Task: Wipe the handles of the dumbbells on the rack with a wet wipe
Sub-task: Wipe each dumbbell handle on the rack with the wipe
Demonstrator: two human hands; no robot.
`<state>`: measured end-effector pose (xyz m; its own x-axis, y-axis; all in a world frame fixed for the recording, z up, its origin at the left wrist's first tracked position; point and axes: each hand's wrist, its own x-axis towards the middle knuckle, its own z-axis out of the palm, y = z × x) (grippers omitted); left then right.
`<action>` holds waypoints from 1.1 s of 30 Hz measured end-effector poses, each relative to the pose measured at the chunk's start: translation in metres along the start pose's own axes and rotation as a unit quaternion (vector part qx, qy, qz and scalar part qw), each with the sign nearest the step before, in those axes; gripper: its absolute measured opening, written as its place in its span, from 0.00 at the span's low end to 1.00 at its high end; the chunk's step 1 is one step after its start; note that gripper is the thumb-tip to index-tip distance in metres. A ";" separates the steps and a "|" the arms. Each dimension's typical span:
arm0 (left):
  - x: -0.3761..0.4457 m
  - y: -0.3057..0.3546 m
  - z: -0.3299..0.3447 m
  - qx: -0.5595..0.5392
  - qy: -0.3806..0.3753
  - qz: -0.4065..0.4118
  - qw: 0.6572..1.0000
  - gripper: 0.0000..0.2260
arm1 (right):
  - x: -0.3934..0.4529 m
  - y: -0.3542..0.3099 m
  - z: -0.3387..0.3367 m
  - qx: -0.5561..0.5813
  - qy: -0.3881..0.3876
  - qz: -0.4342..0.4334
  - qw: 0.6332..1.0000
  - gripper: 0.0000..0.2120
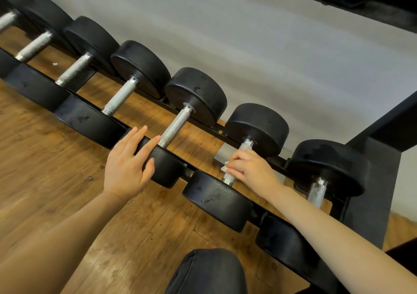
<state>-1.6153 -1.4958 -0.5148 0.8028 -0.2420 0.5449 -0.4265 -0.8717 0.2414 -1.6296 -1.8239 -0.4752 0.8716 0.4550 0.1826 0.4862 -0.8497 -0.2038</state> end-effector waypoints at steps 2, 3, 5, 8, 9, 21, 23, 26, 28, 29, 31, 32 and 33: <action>0.000 0.000 0.000 -0.001 -0.001 0.001 1.000 0.23 | -0.005 0.000 0.001 0.005 -0.007 0.001 1.000 0.08; 0.000 -0.001 0.001 0.000 -0.001 0.002 1.000 0.23 | -0.005 0.002 0.000 0.011 0.003 0.016 1.000 0.08; 0.000 -0.001 0.001 0.001 0.001 0.002 1.000 0.22 | -0.006 0.004 -0.001 0.017 0.036 0.051 0.998 0.09; 0.000 -0.001 0.002 -0.001 0.002 0.003 1.000 0.22 | -0.008 0.001 0.003 0.017 0.033 0.040 0.999 0.08; 0.000 -0.001 0.002 -0.002 0.002 0.003 1.000 0.22 | -0.010 -0.002 0.005 0.020 0.018 0.022 0.999 0.08; 0.000 0.000 0.000 0.001 0.002 0.001 1.000 0.23 | -0.014 -0.006 0.016 0.025 -0.001 -0.012 1.000 0.09; 0.000 0.000 0.000 0.002 0.002 0.003 1.000 0.23 | -0.014 -0.005 0.015 0.016 -0.018 -0.023 0.999 0.10; 0.000 -0.001 0.001 -0.001 0.006 0.005 1.000 0.22 | -0.011 0.002 0.007 0.018 0.034 0.018 0.999 0.09; 0.001 -0.002 0.002 -0.003 0.009 0.008 1.000 0.22 | -0.012 0.002 0.005 0.016 0.056 0.042 0.997 0.09; 0.001 -0.002 0.002 -0.003 0.010 0.008 1.000 0.22 | -0.013 0.000 0.006 0.019 0.052 0.042 0.998 0.09; 0.000 -0.001 0.003 -0.003 0.012 0.008 1.000 0.22 | -0.015 -0.004 0.009 0.022 0.022 0.020 0.999 0.09; 0.000 -0.001 0.002 -0.003 0.012 0.008 1.000 0.22 | -0.015 -0.004 0.010 0.016 0.010 0.009 1.000 0.09; 0.000 -0.001 0.002 -0.003 0.012 0.007 1.000 0.22 | -0.014 -0.004 0.009 0.006 0.009 0.004 1.000 0.09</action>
<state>-1.6137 -1.4958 -0.5167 0.7861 -0.2444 0.5677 -0.4405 -0.8658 0.2372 -1.6434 -1.8248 -0.4854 0.8746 0.4428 0.1974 0.4795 -0.8503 -0.2170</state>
